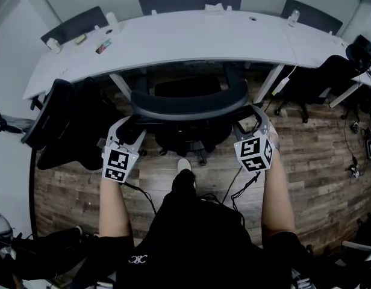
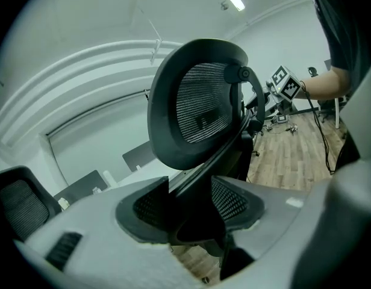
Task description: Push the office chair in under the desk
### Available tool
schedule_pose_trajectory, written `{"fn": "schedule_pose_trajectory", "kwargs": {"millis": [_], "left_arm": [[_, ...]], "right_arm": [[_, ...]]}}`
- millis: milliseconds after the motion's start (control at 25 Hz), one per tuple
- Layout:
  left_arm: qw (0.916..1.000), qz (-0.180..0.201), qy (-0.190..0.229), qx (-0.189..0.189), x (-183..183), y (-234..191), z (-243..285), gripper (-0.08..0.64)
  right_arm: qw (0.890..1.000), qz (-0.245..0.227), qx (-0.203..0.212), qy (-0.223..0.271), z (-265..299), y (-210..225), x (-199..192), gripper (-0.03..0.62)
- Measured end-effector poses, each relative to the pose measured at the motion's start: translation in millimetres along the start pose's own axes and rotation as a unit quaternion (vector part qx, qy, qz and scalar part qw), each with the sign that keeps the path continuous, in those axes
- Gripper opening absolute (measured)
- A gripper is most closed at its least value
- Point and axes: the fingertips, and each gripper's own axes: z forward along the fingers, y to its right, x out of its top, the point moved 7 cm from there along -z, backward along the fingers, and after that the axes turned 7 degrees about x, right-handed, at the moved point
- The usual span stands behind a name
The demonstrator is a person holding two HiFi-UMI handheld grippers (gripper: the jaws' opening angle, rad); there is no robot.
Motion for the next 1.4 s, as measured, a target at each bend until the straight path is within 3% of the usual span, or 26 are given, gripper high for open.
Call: {"fn": "schedule_pose_trajectory", "kwargs": {"millis": [560,1400], "left_arm": [[1.0000,0.001,0.000,0.008,-0.8,-46.7,59.3,0.219],[0.9998,0.003,0.007,-0.018,8.5,-133.3,187.0,0.221]], "right_arm": [[1.000,0.003,-0.014,0.006,65.0,26.3,24.3,0.285],[0.999,0.011,-0.034,-0.013,177.1,85.2,62.0,0.284]]}}
